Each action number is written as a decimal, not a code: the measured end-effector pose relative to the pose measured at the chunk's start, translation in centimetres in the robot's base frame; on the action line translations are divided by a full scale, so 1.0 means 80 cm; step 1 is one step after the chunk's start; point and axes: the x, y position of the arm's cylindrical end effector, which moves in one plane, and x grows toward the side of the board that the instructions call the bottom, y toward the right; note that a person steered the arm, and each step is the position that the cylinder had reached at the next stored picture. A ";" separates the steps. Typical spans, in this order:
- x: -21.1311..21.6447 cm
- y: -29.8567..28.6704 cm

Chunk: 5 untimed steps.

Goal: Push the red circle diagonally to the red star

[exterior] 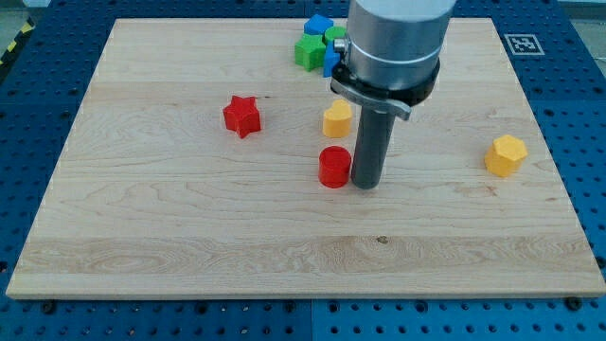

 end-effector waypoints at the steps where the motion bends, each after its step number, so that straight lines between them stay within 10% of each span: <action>1: 0.008 0.000; 5: 0.000 0.005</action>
